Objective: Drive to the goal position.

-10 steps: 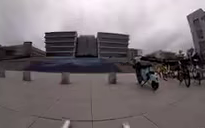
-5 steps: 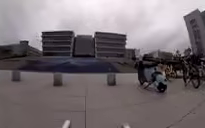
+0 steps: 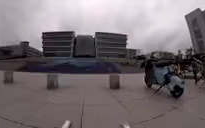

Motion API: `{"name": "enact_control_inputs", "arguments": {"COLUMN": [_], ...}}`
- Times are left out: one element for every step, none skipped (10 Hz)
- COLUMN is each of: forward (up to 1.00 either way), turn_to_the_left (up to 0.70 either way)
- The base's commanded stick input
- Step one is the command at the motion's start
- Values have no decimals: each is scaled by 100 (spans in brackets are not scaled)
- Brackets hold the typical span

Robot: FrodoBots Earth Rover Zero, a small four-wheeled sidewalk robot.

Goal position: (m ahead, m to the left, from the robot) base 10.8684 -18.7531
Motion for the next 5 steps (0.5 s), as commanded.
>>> {"name": "enact_control_inputs", "arguments": {"forward": [100, 100, 100, 100, 100], "turn_to_the_left": [18, 9, 0, 0, 0]}}
